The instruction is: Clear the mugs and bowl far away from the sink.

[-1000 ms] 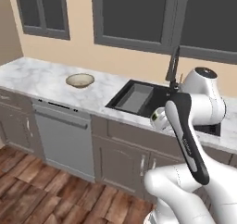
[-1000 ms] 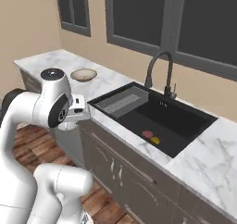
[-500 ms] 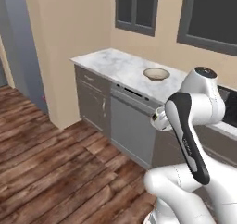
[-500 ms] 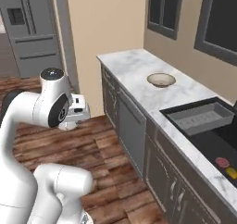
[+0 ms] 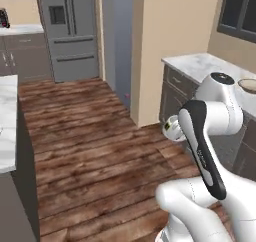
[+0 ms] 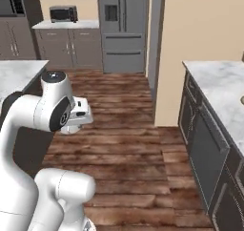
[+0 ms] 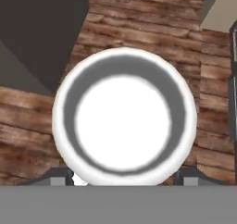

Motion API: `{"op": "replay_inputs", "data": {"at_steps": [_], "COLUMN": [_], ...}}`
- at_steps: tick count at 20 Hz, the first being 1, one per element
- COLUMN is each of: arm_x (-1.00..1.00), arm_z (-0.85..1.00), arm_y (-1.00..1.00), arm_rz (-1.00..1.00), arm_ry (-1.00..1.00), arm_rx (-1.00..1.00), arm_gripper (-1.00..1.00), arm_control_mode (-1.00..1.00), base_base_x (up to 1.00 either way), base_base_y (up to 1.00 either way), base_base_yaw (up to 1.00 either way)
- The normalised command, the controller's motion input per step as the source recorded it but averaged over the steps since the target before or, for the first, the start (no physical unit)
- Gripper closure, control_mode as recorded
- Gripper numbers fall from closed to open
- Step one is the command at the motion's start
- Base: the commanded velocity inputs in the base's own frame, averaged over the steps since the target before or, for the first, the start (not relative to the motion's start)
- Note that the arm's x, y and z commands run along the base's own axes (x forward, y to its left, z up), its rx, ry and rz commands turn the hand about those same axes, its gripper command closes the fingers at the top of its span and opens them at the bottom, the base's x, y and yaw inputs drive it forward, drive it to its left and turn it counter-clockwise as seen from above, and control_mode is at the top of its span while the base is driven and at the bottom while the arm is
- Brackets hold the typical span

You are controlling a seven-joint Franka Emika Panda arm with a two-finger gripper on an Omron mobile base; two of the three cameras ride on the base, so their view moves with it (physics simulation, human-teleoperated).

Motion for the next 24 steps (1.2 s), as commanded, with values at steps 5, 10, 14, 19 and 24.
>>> {"op": "replay_inputs", "data": {"at_steps": [5, 10, 14, 19, 24], "arm_x": [0.0, 0.0, 0.0, 0.0, 0.0], "arm_z": [0.0, 0.0, 0.0, 0.0, 0.0], "arm_y": [0.0, 0.0, 0.0, 0.0, 0.0], "arm_rz": [0.0, 0.0, 0.0, 0.0, 0.0], "arm_ry": [0.0, 0.0, 0.0, 0.0, 0.0], "arm_rx": [0.0, 0.0, 0.0, 0.0, 0.0], "arm_gripper": [1.0, 1.0, 1.0, 1.0, 1.0], "arm_control_mode": [1.0, 1.0, 1.0, 1.0, 1.0], "base_base_x": [0.24, 0.8, 1.0, 0.58, 0.26], "base_base_y": [0.56, 0.28, 0.11, 0.25, 0.03], "base_base_yaw": [0.59, 0.5, 0.44, 0.57, 0.66]}}
